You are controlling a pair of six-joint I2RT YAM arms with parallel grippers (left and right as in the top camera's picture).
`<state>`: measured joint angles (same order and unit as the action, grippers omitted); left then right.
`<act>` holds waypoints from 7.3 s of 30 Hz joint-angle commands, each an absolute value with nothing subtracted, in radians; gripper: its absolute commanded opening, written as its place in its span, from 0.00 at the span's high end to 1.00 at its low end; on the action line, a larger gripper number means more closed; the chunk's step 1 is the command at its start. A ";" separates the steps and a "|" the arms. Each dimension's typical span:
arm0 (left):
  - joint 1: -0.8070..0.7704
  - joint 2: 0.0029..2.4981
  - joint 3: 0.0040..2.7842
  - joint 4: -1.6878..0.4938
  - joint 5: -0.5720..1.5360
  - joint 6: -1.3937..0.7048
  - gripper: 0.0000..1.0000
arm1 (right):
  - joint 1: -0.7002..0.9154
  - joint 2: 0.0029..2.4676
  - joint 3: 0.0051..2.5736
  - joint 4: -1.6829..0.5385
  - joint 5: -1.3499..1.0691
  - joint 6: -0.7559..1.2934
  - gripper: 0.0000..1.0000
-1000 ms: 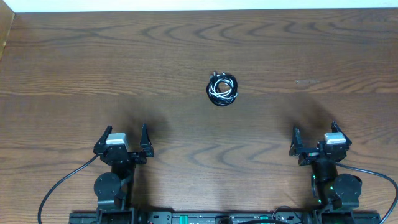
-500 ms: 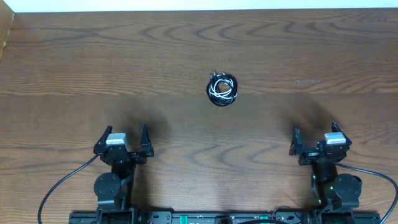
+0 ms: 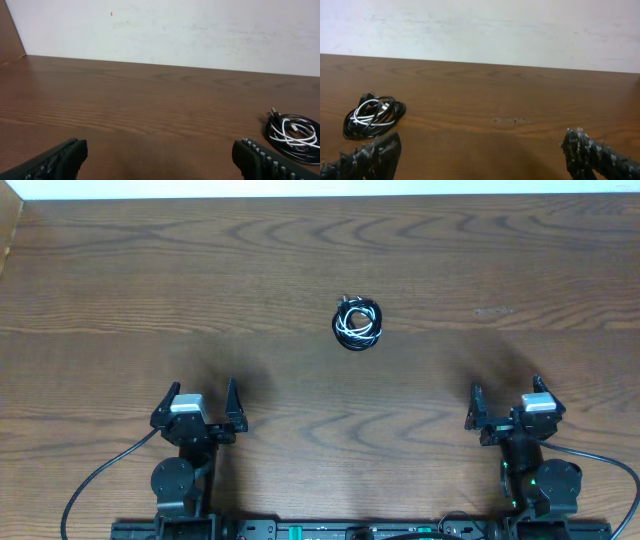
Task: Untangle cables
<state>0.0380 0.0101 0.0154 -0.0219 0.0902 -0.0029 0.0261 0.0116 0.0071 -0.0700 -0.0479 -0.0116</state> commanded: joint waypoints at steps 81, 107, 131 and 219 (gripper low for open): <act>0.040 1.543 1.634 -1.456 0.451 -0.359 0.02 | 0.257 1.415 1.282 -1.064 -0.327 0.268 0.01; 0.036 1.728 1.628 -1.187 0.327 -0.384 0.02 | 0.400 1.872 1.475 -0.638 -0.152 0.505 0.20; -0.033 1.729 1.499 -1.031 0.327 -0.382 0.02 | 0.422 2.065 1.475 -0.637 -0.190 0.493 0.76; -0.185 1.641 1.496 -0.788 1.142 -0.035 0.14 | 0.126 1.488 1.576 0.604 -0.781 1.881 0.98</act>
